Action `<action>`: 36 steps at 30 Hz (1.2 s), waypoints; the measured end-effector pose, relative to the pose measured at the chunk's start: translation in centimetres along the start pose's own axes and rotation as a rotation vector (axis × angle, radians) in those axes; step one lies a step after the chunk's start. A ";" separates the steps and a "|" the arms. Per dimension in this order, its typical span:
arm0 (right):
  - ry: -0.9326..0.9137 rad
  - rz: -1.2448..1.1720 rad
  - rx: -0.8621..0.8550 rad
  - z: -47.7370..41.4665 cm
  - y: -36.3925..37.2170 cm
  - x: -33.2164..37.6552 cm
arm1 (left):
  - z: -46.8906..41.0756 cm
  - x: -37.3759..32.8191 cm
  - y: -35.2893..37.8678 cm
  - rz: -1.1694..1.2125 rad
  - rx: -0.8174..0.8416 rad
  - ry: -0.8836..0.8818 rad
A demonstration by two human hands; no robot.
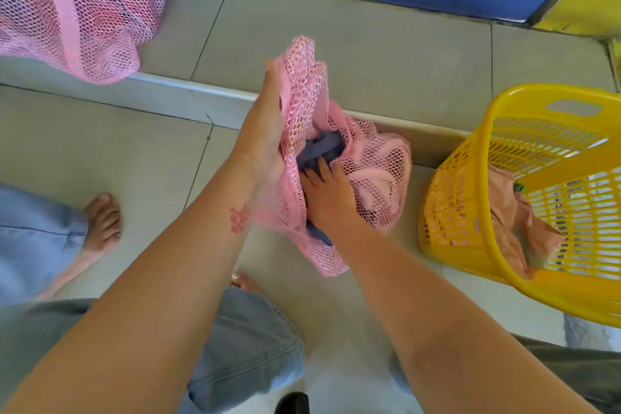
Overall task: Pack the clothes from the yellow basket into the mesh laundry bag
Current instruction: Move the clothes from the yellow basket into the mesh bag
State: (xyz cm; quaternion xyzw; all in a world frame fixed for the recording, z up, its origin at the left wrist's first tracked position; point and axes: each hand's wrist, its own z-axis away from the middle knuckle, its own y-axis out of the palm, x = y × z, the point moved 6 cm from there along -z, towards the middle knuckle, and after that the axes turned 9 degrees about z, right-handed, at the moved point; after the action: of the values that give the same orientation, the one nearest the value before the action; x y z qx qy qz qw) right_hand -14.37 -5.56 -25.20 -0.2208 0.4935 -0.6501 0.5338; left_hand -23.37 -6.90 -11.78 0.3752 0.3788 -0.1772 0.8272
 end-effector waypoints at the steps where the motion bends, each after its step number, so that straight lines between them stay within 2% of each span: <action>1: 0.000 0.099 -0.012 -0.2 0.1 0.0 | -0.1 -0.3 0.1 0.030 0.009 0.006; 3: -0.030 0.277 -0.046 -0.6 -0.3 0.3 | -0.1 -0.9 0.3 0.072 0.011 0.031; 5: -0.081 0.353 -0.065 -0.9 -0.6 0.2 | 0.0 -1.3 0.7 0.098 0.017 0.046; 9: -0.070 0.177 0.076 -0.1 1.3 -2.5 | 0.3 -2.2 1.3 0.104 0.049 0.078; 12: -0.006 0.148 0.174 1.0 3.3 -4.6 | 0.7 -3.9 1.5 0.132 0.076 0.146; 16: 0.025 0.047 0.143 1.5 2.5 -6.3 | 0.8 -4.4 1.8 0.050 0.088 0.173; 23: 0.039 -0.085 -0.085 5.2 -1.1 -7.2 | 1.8 -0.8 1.8 -0.003 0.053 0.039; 26: 0.075 -0.211 -0.214 7.3 -3.7 -8.2 | 2.9 0.0 2.3 -0.020 0.052 0.032; 32: 0.305 -0.455 -0.582 13.1 -9.1 -13.5 | 4.9 0.7 4.6 -0.117 -0.017 0.062; 36: 0.525 -0.567 -0.775 17.8 -9.7 -18.9 | 5.7 1.8 6.3 -0.158 -0.038 0.039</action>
State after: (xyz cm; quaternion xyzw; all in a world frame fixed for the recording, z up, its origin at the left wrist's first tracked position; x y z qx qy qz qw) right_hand 1.77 3.94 -4.79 -0.3561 0.7347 -0.5724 0.0760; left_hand -15.69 -7.08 -7.62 0.3319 0.4267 -0.2275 0.8100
